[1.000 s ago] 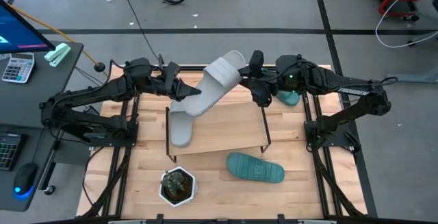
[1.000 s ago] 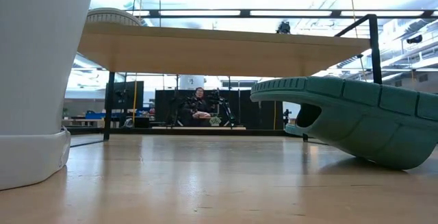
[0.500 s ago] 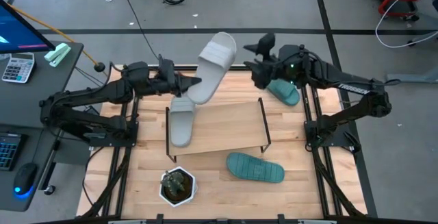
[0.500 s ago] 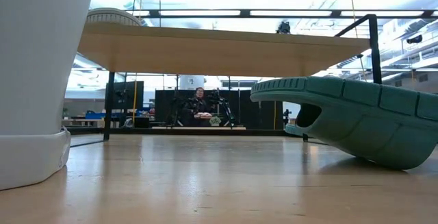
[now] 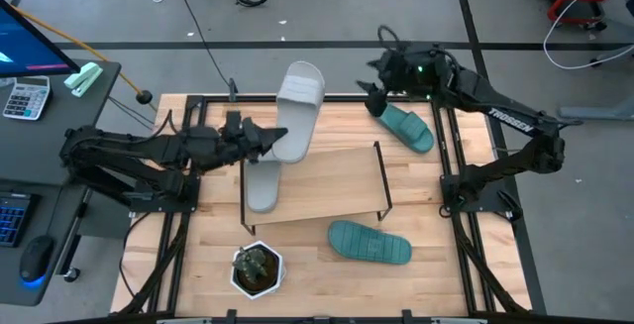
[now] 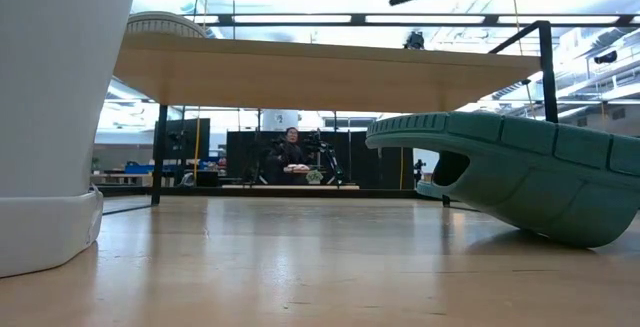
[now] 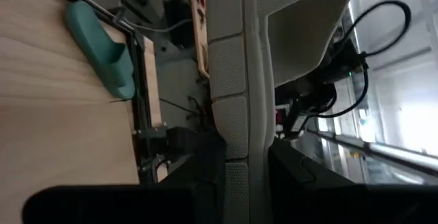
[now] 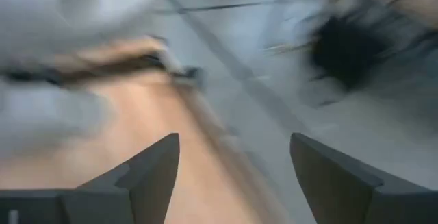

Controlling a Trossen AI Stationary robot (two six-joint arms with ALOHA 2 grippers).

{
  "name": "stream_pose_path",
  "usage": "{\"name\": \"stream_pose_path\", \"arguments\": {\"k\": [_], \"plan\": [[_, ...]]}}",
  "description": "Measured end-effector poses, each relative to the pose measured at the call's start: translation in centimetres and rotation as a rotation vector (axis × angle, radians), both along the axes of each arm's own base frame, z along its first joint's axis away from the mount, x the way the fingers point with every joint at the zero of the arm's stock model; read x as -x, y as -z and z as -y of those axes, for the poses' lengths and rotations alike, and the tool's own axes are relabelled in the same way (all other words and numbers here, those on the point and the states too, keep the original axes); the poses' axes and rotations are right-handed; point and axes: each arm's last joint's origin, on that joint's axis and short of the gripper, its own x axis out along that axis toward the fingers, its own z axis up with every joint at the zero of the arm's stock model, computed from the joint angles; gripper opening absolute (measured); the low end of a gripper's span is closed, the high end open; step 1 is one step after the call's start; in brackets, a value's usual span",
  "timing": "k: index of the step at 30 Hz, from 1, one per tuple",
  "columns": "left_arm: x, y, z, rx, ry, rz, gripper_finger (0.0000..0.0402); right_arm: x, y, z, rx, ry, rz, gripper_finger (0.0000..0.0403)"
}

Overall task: Pick and place slides into the shelf
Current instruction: Put the gray slide on the shelf

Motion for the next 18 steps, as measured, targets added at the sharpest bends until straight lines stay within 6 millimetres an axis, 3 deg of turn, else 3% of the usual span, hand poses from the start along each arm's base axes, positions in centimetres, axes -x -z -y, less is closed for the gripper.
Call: {"name": "stream_pose_path", "arguments": {"k": [5,10,18], "plan": [[0.4,0.4,1.5,0.013,-0.062,-0.02,0.0071,-1.5,0.8,1.1,-0.392,-0.213,0.176,0.0276],[0.3,1.1,2.8,0.01,-0.107,-0.057,0.007,-3.5,2.4,2.3,-0.7,-0.232,0.236,0.0272],[-0.9,2.7,4.5,-0.012,-0.111,-0.123,0.007,-6.6,4.6,5.2,-0.953,-0.332,0.32,0.027]]}}
